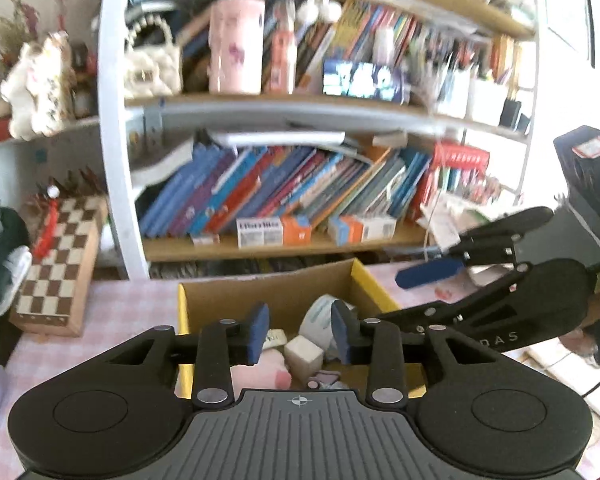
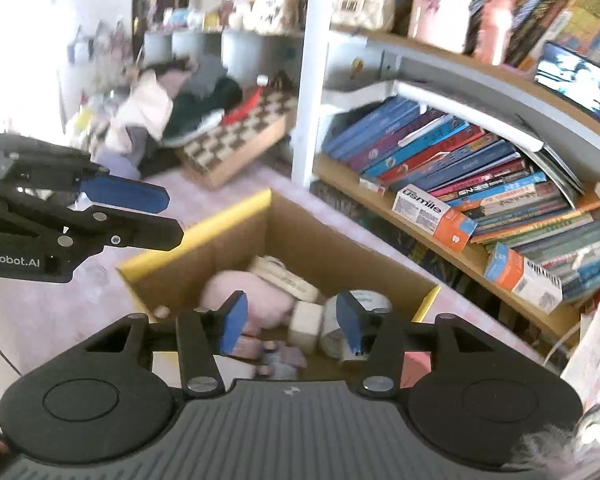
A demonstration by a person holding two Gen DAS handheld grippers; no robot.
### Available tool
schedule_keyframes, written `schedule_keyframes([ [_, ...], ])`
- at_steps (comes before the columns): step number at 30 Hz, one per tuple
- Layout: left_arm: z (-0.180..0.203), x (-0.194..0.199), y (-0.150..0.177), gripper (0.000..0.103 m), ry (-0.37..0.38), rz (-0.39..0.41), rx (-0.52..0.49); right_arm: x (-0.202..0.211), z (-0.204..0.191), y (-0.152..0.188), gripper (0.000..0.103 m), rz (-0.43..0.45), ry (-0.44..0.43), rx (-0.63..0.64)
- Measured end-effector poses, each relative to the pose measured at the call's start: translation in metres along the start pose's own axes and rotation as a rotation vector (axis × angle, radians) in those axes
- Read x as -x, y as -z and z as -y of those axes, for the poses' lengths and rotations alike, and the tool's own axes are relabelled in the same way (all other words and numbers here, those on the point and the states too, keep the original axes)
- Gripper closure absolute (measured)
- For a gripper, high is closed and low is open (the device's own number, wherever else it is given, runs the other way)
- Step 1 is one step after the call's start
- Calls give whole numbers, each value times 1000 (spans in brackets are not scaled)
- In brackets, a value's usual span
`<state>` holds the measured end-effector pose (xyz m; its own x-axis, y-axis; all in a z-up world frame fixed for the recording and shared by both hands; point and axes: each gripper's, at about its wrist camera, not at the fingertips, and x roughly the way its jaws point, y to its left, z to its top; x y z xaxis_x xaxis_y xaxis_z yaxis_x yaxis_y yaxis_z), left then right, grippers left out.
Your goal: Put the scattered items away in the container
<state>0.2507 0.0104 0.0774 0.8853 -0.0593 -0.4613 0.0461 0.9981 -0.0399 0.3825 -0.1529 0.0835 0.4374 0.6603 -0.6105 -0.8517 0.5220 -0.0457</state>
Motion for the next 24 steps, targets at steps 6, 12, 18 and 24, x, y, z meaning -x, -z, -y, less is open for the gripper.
schedule_keyframes([
  [6,0,44,19,54,-19,30,27,35,-34,20,52,18,19,-188],
  [12,4,76,47,44,-27,20,33,54,-75,54,50,16,125,-349],
  [18,11,107,87,33,-103,1,15,68,-127,94,42,19,235,-362],
  [24,18,136,125,25,-195,-4,65,81,-173,135,22,50,382,-377],
])
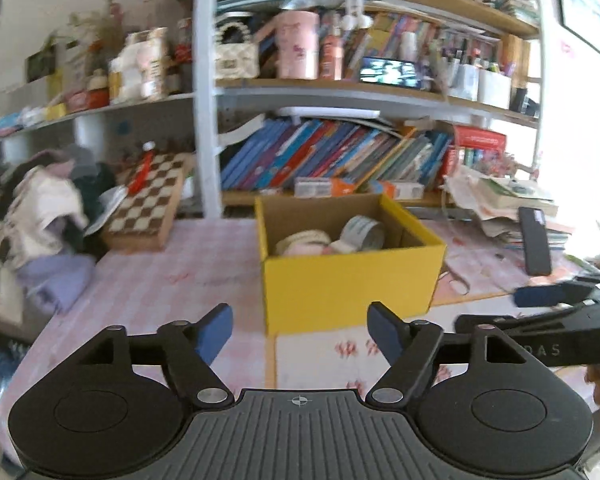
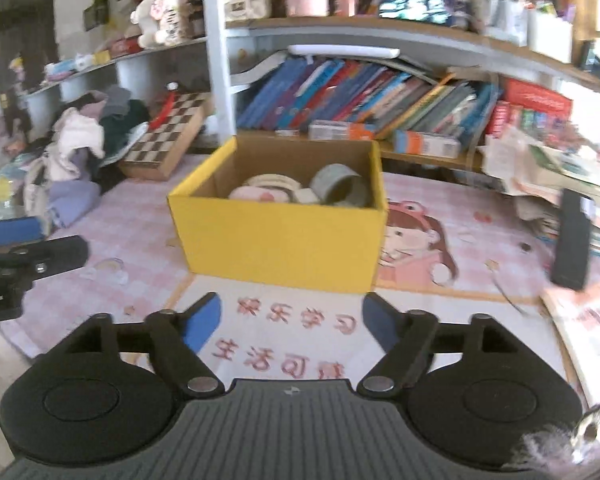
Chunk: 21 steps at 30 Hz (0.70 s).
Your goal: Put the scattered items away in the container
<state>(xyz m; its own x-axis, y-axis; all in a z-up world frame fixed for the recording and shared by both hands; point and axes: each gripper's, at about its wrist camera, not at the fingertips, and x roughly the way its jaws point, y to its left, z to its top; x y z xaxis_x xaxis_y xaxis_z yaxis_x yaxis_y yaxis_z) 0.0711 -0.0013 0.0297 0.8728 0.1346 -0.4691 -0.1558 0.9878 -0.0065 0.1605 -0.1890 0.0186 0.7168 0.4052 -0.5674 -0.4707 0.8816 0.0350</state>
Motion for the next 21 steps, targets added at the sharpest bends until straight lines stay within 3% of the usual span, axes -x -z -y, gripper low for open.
schedule_keyframes([
  [9,5,25,38,19,-49,-13,32,28,-7,54,20,-21,79,-49],
  [16,21,31,47,18,-15,-36,-30,45,-3,68,18,-18,93,-71],
  [21,30,32,49,18,-32,-40,-61,44,0,70,14,-37,80,-78],
])
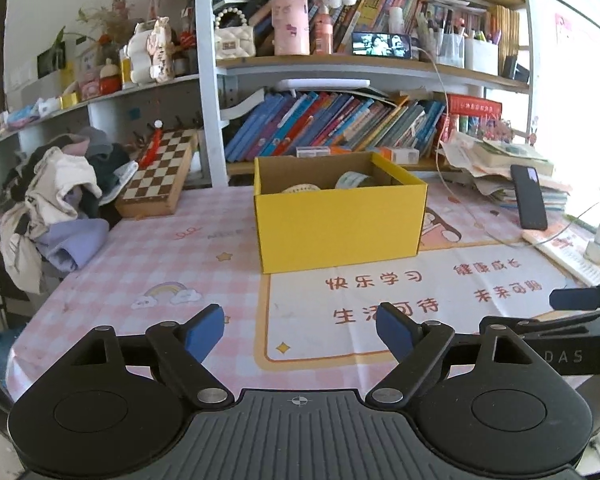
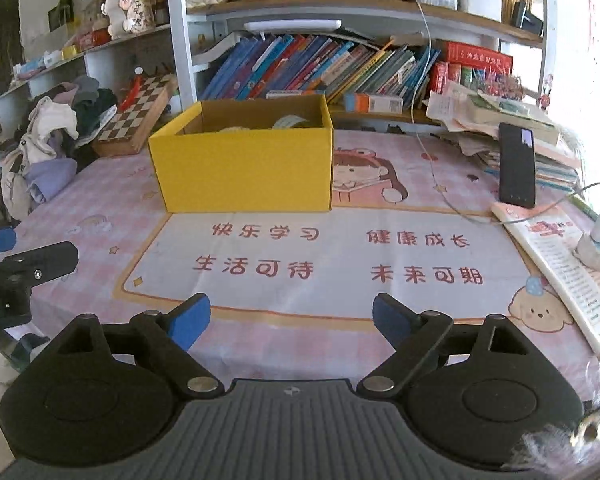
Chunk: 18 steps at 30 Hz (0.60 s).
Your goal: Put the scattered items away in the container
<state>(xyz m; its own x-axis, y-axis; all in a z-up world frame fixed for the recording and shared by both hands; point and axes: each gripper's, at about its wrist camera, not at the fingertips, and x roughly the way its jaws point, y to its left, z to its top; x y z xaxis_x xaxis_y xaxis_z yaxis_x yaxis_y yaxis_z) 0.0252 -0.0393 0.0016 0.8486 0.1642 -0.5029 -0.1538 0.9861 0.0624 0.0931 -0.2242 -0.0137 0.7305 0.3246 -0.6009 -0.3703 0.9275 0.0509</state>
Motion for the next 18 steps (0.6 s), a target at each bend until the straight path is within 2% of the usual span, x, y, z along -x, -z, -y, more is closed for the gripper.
schedule_keyframes([
  [18,17,2,5,13,9,-10,-44,10,0,6,5,3,4,27],
])
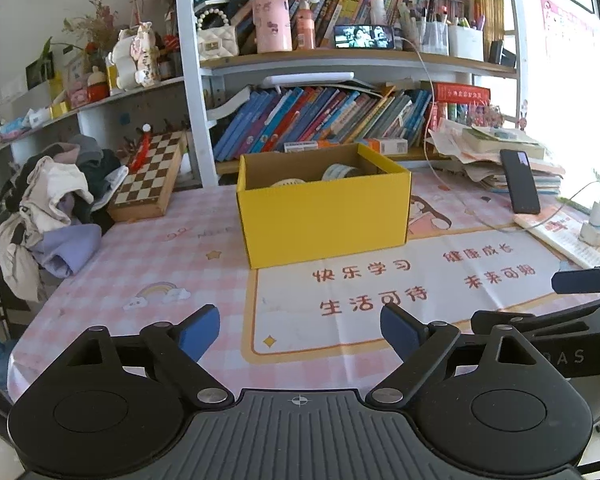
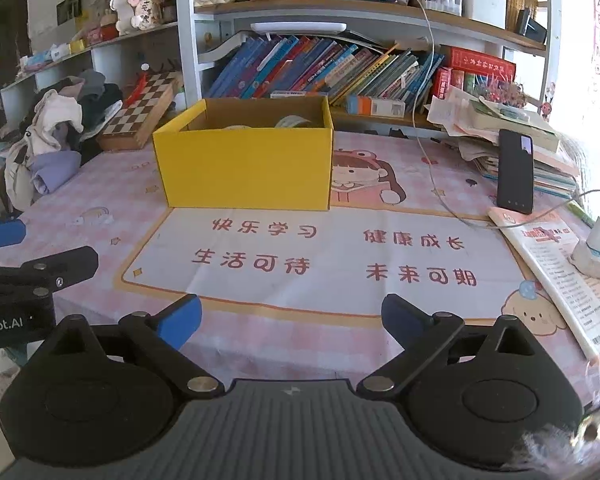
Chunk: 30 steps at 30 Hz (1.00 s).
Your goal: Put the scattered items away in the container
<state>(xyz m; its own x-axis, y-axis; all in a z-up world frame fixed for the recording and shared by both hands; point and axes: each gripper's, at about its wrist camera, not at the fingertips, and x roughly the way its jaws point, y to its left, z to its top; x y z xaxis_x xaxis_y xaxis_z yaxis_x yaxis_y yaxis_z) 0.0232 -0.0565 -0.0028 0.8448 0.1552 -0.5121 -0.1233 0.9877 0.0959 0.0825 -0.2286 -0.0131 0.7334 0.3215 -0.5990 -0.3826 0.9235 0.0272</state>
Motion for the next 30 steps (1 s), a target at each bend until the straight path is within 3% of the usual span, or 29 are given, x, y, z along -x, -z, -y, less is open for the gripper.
schedule_keyframes([
  [6,-4,3,-1,6,-11,8,12,3,-7,0,5,0,2,31],
  [30,-10,9,7,0,-26,-13,27,12,-9,9,2,-5,29,7],
])
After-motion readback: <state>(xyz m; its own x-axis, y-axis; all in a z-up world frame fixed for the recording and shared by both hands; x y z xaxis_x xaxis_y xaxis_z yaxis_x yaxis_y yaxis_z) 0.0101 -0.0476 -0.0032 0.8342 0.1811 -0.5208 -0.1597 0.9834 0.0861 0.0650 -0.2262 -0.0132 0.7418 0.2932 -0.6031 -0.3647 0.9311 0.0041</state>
